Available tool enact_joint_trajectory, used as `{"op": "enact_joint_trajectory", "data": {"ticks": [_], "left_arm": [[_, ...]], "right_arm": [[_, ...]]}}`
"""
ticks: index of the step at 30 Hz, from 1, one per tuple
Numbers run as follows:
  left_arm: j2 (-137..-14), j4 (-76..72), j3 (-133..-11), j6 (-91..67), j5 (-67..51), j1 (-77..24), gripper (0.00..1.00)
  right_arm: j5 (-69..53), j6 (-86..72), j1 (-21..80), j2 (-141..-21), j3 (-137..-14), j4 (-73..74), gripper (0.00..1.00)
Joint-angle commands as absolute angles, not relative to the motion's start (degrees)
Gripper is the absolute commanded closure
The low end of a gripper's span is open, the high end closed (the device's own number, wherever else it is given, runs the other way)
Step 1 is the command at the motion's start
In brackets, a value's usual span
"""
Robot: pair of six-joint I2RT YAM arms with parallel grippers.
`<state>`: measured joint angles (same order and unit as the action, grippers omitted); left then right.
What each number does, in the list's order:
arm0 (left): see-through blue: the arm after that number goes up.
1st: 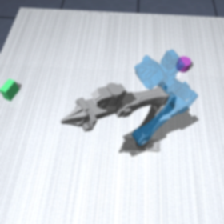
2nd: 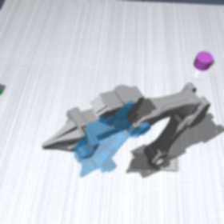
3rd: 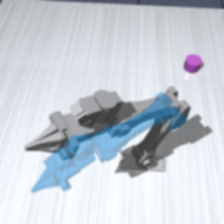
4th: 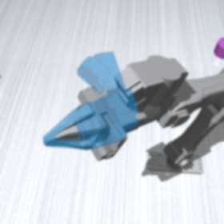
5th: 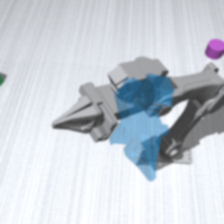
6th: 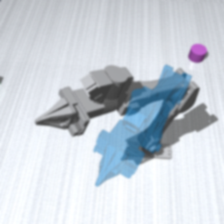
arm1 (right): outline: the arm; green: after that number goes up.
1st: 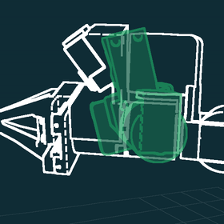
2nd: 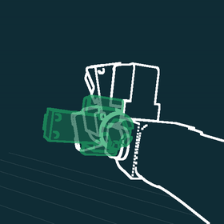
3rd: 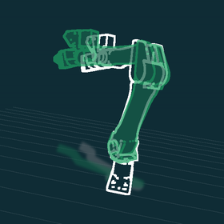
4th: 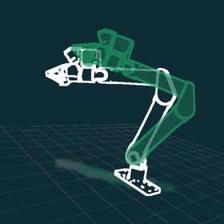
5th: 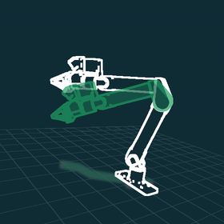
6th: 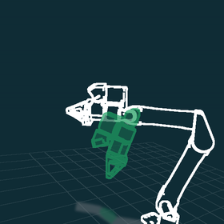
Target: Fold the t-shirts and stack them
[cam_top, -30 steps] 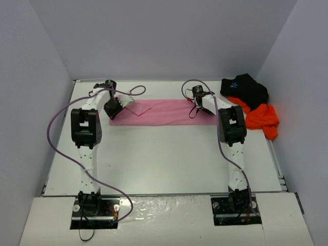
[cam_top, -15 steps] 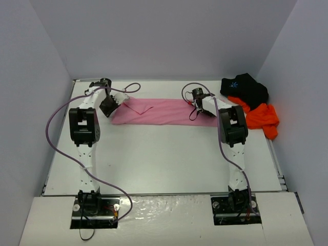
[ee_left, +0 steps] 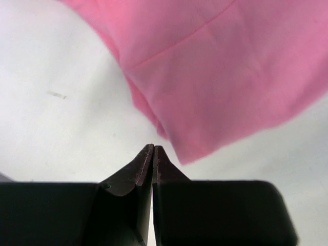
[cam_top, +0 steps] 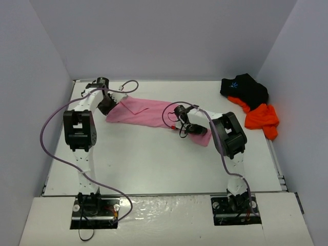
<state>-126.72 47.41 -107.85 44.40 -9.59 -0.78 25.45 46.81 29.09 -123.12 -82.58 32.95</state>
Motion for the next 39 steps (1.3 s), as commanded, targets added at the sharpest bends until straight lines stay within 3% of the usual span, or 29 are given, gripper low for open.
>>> {"op": "enact_joint_trajectory", "data": {"ticks": [1, 11, 32, 36, 39], "left_arm": [[-114.39, 45.17, -107.65, 42.34, -10.03, -0.35, 1.00], [-110.26, 46.84, -107.33, 37.16, -12.98, -5.50, 1.00], [-135.05, 52.44, -119.50, 37.18, -14.11, -11.87, 1.00], [-136.81, 52.59, -122.08, 37.09, -14.30, -11.81, 1.00], [-137.08, 51.70, -122.07, 36.67, -14.40, -11.78, 1.00]], "right_arm": [[15.05, 46.52, 33.70, -114.64, -76.32, 39.64, 1.00], [17.86, 47.55, 33.62, -108.59, -71.85, 42.34, 1.00], [24.12, 49.70, 33.44, -106.29, -72.08, 42.00, 1.00], [30.24, 48.75, 32.32, -104.71, -75.61, 34.09, 1.00], [26.99, 48.19, 31.82, -104.58, -79.81, 30.62, 1.00]]}}
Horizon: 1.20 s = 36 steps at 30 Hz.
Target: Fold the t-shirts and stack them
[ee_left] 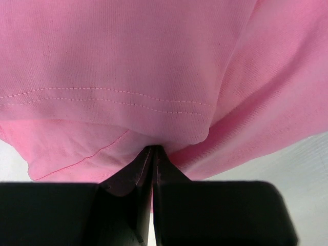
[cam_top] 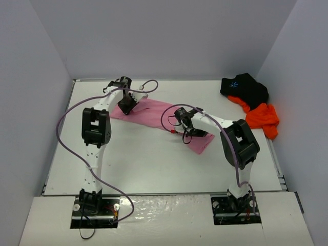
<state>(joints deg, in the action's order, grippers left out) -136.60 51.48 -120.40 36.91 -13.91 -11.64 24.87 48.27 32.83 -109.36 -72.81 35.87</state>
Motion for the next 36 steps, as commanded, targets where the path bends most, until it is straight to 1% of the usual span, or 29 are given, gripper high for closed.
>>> {"op": "enact_joint_trajectory", "data": {"ticks": [1, 9, 15, 20, 23, 27, 31, 36], "left_arm": [[-137.25, 51.58, -122.13, 36.56, -14.41, -11.78, 1.00], [-138.49, 53.33, -124.14, 38.36, -13.63, -11.75, 1.00], [-138.25, 54.84, -125.24, 39.99, -12.92, -11.08, 1.00], [-138.76, 54.89, -125.21, 40.43, -13.29, -9.91, 1.00], [-138.08, 54.06, -123.59, 41.30, -12.41, -9.76, 1.00], [-138.23, 53.85, -123.02, 42.16, -11.19, -8.76, 1.00], [-138.51, 54.16, -123.42, 42.65, -10.64, -6.86, 1.00], [-139.73, 54.90, -125.53, 43.35, -9.76, -5.31, 1.00]], "right_arm": [[25.53, 47.73, 32.06, -105.12, -80.68, 29.69, 1.00], [10.21, 47.37, 34.06, -112.61, -84.29, 29.05, 1.00], [7.74, 47.90, 36.65, -115.23, -83.59, 32.78, 1.00], [8.07, 47.92, 35.39, -117.66, -80.92, 33.46, 1.00], [11.12, 48.16, 34.20, -120.04, -80.59, 33.49, 1.00], [15.09, 48.33, 29.26, -123.40, -81.71, 33.41, 1.00], [16.25, 49.54, 24.89, -124.19, -81.93, 33.40, 1.00], [18.00, 51.26, 22.05, -125.03, -83.15, 33.39, 1.00]]}}
